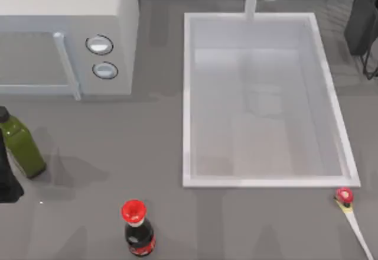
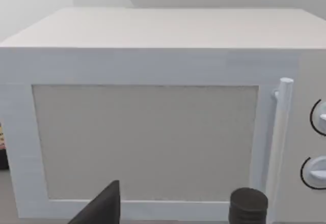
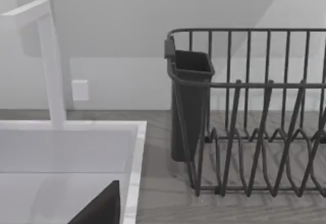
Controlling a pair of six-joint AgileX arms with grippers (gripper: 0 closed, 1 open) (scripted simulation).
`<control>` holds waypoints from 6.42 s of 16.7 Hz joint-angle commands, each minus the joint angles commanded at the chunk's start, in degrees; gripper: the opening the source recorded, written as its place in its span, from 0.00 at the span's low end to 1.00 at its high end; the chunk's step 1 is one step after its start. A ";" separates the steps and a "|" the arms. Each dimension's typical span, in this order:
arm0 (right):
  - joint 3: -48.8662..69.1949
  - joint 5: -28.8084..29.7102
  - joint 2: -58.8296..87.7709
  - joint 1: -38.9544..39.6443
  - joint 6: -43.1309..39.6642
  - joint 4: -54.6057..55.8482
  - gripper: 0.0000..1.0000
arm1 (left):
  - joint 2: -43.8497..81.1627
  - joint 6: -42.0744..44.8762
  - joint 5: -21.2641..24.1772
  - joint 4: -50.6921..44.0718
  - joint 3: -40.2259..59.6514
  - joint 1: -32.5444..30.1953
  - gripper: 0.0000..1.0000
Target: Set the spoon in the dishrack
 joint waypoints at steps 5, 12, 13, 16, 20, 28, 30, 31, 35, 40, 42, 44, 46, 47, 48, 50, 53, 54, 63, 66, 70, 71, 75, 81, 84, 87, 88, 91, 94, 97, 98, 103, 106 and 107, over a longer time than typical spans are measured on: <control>3.45 0.22 3.82 1.25 0.74 -3.62 1.00 | 0.00 0.00 0.00 0.00 0.00 0.00 1.00; 22.34 0.38 33.04 9.27 5.42 -26.16 1.00 | 0.00 0.00 0.00 0.00 0.00 0.00 1.00; 25.42 0.32 38.70 10.66 6.26 -30.06 1.00 | 0.00 0.00 0.00 0.00 0.00 0.00 1.00; 34.26 0.09 54.85 14.68 8.62 -41.27 1.00 | 0.00 0.00 0.00 0.00 0.00 0.00 1.00; 44.14 -0.05 70.80 19.11 11.05 -53.28 1.00 | 0.00 0.00 0.00 0.00 0.00 0.00 1.00; 50.36 0.08 79.62 21.85 12.42 -60.45 1.00 | 0.00 0.00 0.00 0.00 0.00 0.00 1.00; 50.07 0.06 79.52 21.60 12.35 -60.15 1.00 | 0.00 0.00 0.00 0.00 0.00 0.00 1.00; 49.62 0.07 79.92 21.64 12.33 -59.40 1.00 | 0.00 0.00 0.00 0.00 0.00 0.00 1.00; 44.94 0.07 84.14 21.82 12.45 -50.47 1.00 | 0.00 0.00 0.00 0.00 0.00 0.00 1.00; 37.33 0.06 91.08 22.00 12.74 -35.63 1.00 | 0.00 0.00 0.00 0.00 0.00 0.00 1.00; 36.03 0.06 92.31 22.04 12.81 -33.41 1.00 | 0.00 0.00 0.00 0.00 0.00 0.00 1.00; 35.91 0.06 92.40 22.04 12.81 -33.22 1.00 | 0.00 0.00 0.00 0.00 0.00 0.00 1.00; 35.91 0.06 92.40 22.04 12.81 -33.22 1.00 | 0.00 0.00 0.00 0.00 0.00 0.00 1.00; 35.91 0.06 92.40 22.04 12.81 -33.22 0.92 | 0.00 0.00 0.00 0.00 0.00 0.00 1.00; 35.91 0.06 92.40 22.04 12.81 -33.22 0.85 | 0.00 0.00 0.00 0.00 0.00 0.00 1.00; 35.91 0.06 92.40 22.04 12.81 -33.22 0.70 | 0.00 0.00 0.00 0.00 0.00 0.00 1.00; 35.91 0.06 92.40 22.04 12.81 -33.22 0.47 | 0.00 0.00 0.00 0.00 0.00 0.00 1.00; 35.91 0.06 92.40 22.04 12.81 -33.22 0.40 | 0.00 0.00 0.00 0.00 0.00 0.00 1.00; 35.91 0.06 92.40 22.04 12.81 -33.22 0.00 | 0.00 0.00 0.00 0.00 0.00 0.00 1.00; 35.91 0.06 92.40 22.04 12.81 -33.22 0.00 | 0.00 0.00 0.00 0.00 0.00 0.00 1.00; 38.87 0.53 88.25 22.11 12.92 -38.30 0.00 | 0.00 0.00 0.00 0.00 0.00 0.00 1.00; 40.18 0.53 88.14 22.13 12.95 -39.62 0.00 | 0.00 0.00 0.00 0.00 0.00 0.00 1.00; 50.34 0.53 86.61 22.07 13.02 -51.03 0.00 | 0.00 0.00 0.00 0.00 0.00 0.00 1.00; 69.03 0.53 82.19 21.78 12.52 -77.54 0.00 | 0.00 0.00 0.00 0.00 0.00 0.00 1.00; 75.63 0.52 79.63 21.52 12.21 -84.63 0.00 | 0.00 0.00 0.00 0.00 0.00 0.00 1.00; 77.38 0.52 78.68 21.40 12.09 -86.38 0.00 | 0.00 0.00 0.00 0.00 0.00 0.00 1.00; 77.38 0.52 78.68 21.40 12.09 -86.38 0.00 | 0.00 0.00 0.00 0.00 0.00 0.00 1.00; 77.22 0.44 78.85 21.59 12.19 -86.16 0.00 | 0.00 0.00 0.00 0.00 0.00 0.00 1.00; 77.09 -1.48 77.70 18.68 11.55 -82.52 0.00 | 0.00 0.00 0.00 0.00 0.00 0.00 1.00; 76.42 -5.68 75.37 11.98 10.35 -74.22 0.00 | 0.00 0.00 0.00 0.00 0.00 0.00 1.00; 75.98 -7.43 74.45 9.16 9.86 -70.63 0.00 | 0.00 0.00 0.00 0.00 0.00 0.00 1.00; 72.11 -17.42 69.39 -7.54 6.65 -47.57 0.00 | 0.00 0.00 0.00 0.00 0.00 0.00 1.00; 69.39 -23.76 65.61 -18.04 4.41 -32.27 0.00 | 0.00 0.00 0.00 0.00 0.00 0.00 1.00; 68.62 -25.82 64.21 -21.34 3.71 -27.39 0.00 | 0.00 0.00 0.00 0.00 0.00 0.00 1.00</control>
